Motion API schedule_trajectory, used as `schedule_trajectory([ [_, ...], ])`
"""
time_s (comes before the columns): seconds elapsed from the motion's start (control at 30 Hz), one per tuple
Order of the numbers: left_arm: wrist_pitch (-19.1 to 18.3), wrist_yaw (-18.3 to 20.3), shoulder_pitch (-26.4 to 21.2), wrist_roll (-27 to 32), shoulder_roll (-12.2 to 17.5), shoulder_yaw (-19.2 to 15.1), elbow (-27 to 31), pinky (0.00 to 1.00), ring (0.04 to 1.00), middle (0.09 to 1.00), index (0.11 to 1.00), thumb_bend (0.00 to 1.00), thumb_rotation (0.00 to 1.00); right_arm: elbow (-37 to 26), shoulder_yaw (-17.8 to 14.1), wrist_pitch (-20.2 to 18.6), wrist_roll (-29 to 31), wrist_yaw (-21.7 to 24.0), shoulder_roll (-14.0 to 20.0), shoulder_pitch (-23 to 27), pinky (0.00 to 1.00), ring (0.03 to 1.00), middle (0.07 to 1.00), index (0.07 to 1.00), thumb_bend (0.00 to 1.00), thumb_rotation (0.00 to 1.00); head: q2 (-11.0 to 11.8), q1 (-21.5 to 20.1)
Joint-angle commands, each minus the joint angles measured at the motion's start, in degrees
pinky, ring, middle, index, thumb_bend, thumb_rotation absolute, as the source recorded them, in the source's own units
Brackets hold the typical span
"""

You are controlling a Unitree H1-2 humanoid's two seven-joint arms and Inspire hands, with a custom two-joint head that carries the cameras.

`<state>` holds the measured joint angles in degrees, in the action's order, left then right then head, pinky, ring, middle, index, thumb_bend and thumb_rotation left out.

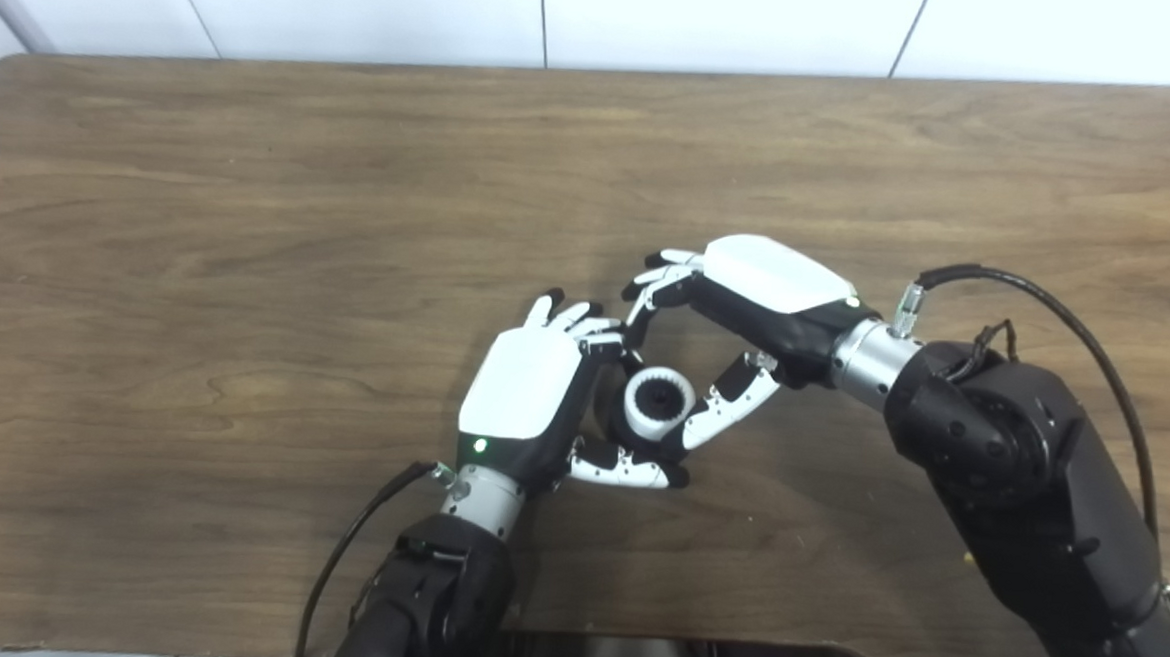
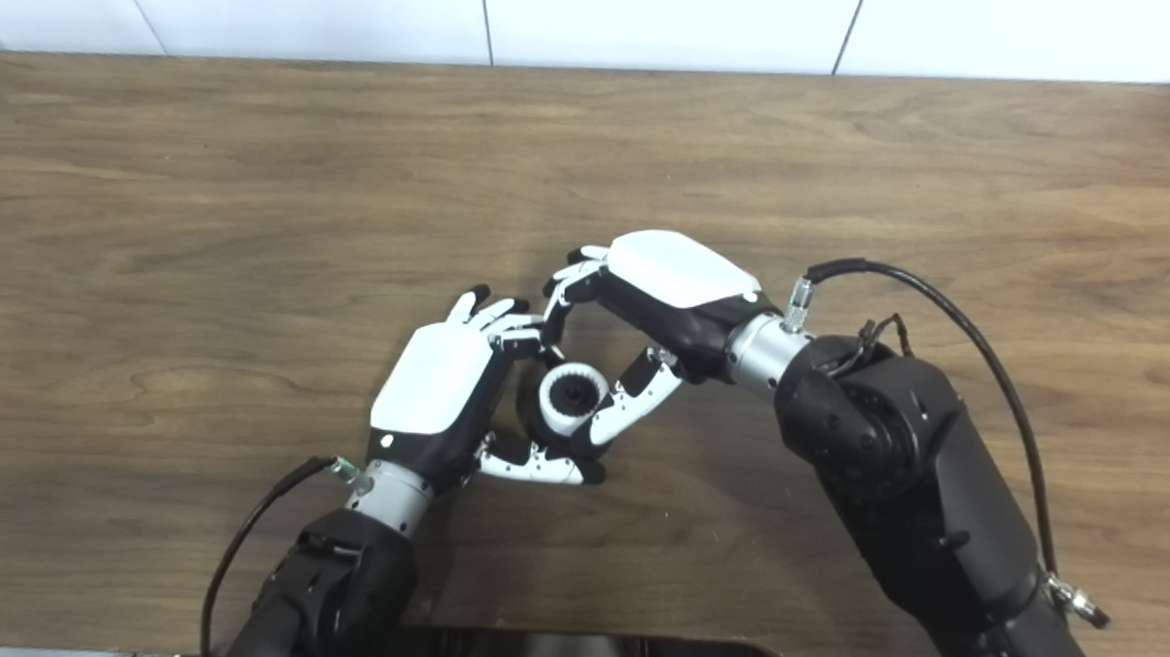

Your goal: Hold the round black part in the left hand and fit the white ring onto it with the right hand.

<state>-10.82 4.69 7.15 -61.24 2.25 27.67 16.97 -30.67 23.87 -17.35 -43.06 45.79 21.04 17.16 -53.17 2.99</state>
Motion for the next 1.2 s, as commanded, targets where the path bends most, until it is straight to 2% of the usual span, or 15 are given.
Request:
schedule_trajectory([
  [0.0, 0.51, -0.24, -0.17, -0.38, -0.04, 0.11, 0.61, 1.00, 0.897, 0.784, 0.483, 0.52, 0.06, -2.44, -0.70, 0.40, 0.05, 0.14, 0.21, 2.11, 0.86, 0.946, 0.873, 0.694, 0.97, 0.36, -0.03, 0.06],
  [0.2, 0.49, -0.13, -0.14, -0.40, -0.01, 0.15, 0.61, 1.00, 0.901, 0.785, 0.482, 0.52, 0.06, -2.41, -0.89, 0.48, -0.23, 0.92, 0.45, 2.46, 0.89, 0.940, 0.893, 0.742, 1.00, 0.49, 0.02, -0.36],
  [0.5, 0.45, -0.15, -0.17, -0.65, 0.08, 0.17, 0.49, 1.00, 0.897, 0.782, 0.483, 0.52, 0.06, -3.24, -1.55, -0.62, -0.88, 2.89, 0.78, 2.87, 0.92, 0.976, 0.931, 0.790, 1.00, 0.53, 0.21, -0.67],
  [0.6, 0.45, -0.20, -0.18, -0.58, 0.11, 0.09, 0.41, 1.00, 0.900, 0.782, 0.483, 0.52, 0.06, -3.91, -2.58, -0.89, -1.14, 3.67, 1.18, 3.52, 0.93, 0.988, 0.941, 0.798, 1.00, 0.53, 0.26, -0.95],
  [0.8, 1.12, -0.62, -0.35, 0.00, 0.45, -0.20, -0.06, 1.00, 0.899, 0.781, 0.483, 0.52, 0.06, -6.93, -6.06, -4.29, 0.57, 6.73, 2.55, 6.11, 0.93, 0.993, 0.948, 0.805, 1.00, 0.51, 0.74, -1.47],
  [0.93, 1.10, -0.60, -0.41, -0.07, 0.48, -0.36, -0.34, 1.00, 0.899, 0.781, 0.483, 0.52, 0.06, -8.31, -7.70, -5.56, 1.75, 7.19, 3.88, 7.38, 0.92, 0.993, 0.936, 0.800, 1.00, 0.56, 1.17, -1.83],
  [1.03, 1.05, -0.53, -0.42, -0.04, 0.53, -0.44, -0.40, 1.00, 0.897, 0.781, 0.483, 0.52, 0.06, -9.46, -9.15, -6.91, 2.71, 7.26, 4.66, 7.30, 0.93, 0.991, 0.926, 0.812, 1.00, 0.57, 1.42, -2.03],
  [1.17, 1.25, -0.58, -0.51, -0.05, 0.73, -0.45, -0.47, 1.00, 0.895, 0.779, 0.483, 0.52, 0.06, -9.76, -9.43, -7.99, 2.82, 7.42, 5.15, 6.86, 0.92, 0.994, 0.929, 0.831, 1.00, 0.58, 1.63, -2.16],
])
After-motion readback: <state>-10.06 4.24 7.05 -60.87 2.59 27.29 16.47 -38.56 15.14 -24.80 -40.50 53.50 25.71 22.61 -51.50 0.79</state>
